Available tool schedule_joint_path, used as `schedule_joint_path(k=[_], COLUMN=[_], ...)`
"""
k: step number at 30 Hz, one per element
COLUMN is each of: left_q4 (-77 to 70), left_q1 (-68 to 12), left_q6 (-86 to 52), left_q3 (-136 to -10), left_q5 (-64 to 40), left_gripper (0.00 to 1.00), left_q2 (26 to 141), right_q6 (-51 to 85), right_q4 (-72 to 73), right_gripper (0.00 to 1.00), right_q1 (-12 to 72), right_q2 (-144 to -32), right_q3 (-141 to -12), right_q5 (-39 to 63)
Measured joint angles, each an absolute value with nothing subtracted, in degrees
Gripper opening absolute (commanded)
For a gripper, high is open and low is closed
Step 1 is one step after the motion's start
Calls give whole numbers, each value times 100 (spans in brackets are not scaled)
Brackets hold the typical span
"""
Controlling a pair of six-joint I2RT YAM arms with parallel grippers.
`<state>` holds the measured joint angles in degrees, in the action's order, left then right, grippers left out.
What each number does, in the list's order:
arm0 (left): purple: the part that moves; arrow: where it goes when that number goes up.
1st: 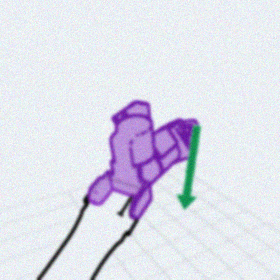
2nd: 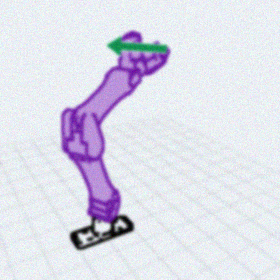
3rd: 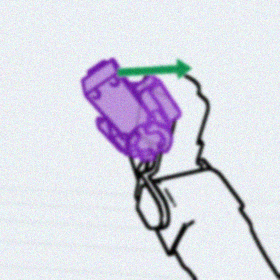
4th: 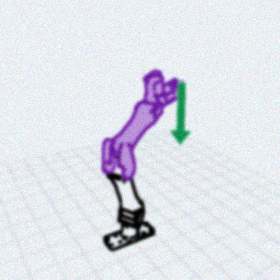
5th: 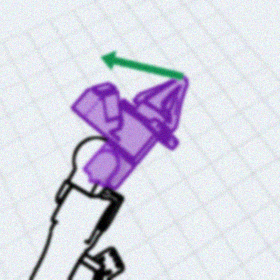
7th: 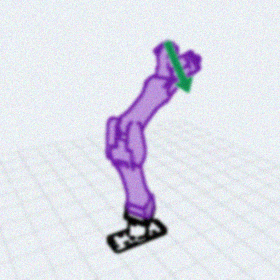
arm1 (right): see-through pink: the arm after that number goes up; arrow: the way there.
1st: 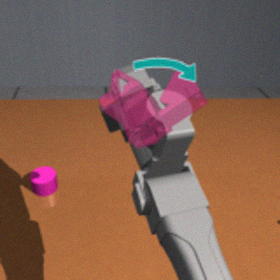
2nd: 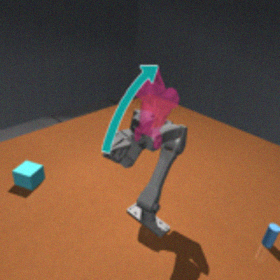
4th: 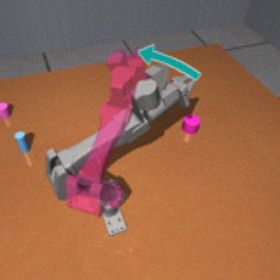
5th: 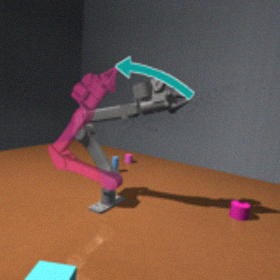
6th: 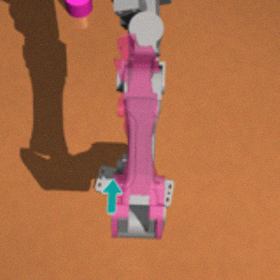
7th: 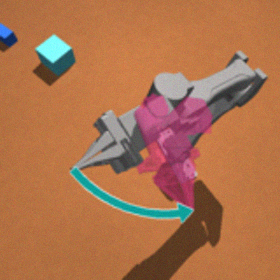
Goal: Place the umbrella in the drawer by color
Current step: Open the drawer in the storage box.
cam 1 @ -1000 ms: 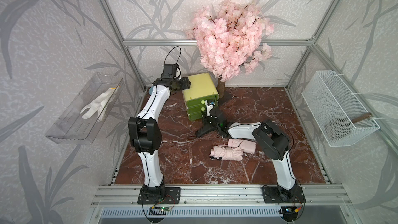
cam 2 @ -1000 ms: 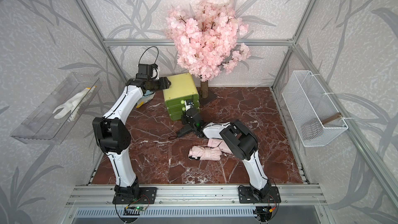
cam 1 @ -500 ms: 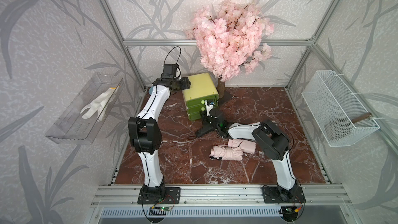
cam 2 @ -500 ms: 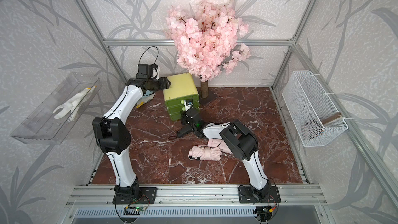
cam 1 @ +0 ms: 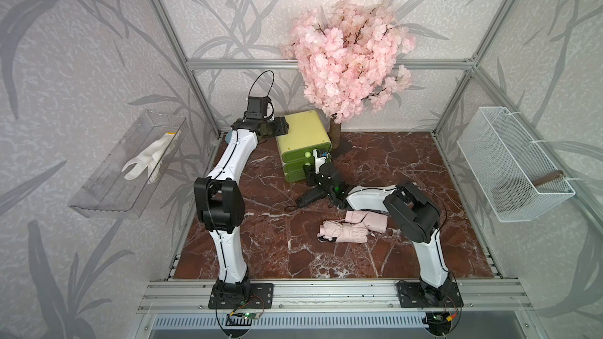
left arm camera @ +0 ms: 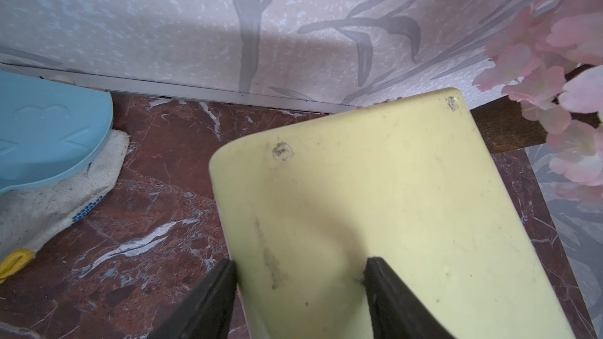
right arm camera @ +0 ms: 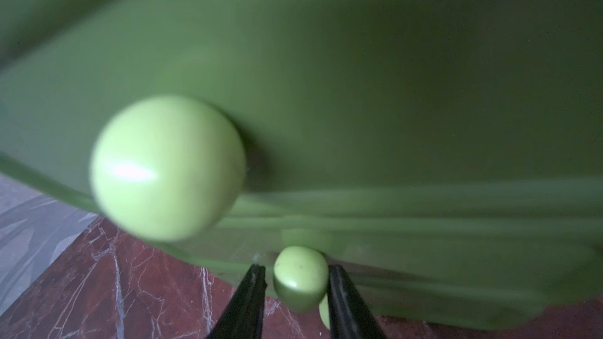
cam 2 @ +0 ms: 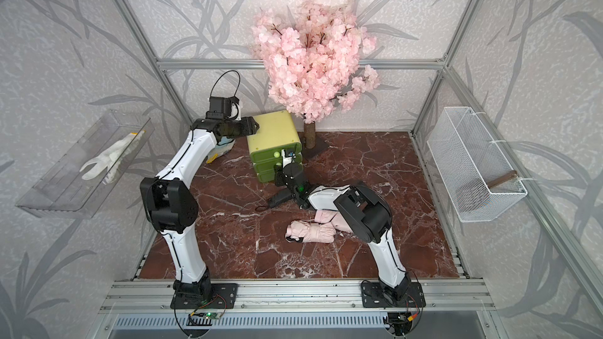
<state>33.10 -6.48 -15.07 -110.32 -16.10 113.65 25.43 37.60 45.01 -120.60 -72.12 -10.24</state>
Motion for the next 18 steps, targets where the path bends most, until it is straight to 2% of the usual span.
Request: schedule_joint_path(k=[11, 18], left_q4=[3308, 3308], left_q1=[-648, -648], left_q6=[-1507, -1507], left_q3=[-11032, -11032], left_q5=[-1608, -1610], left_gripper=[66, 66], left_q2=[11365, 11365], right_q6=[2729, 2768], right_q4=[3789, 3785], right_gripper=[29, 33], right_q1=[4466, 4466], right_q2=[-12038, -12038], right_q3=[-7212, -7212], right_q5=[-1009, -998])
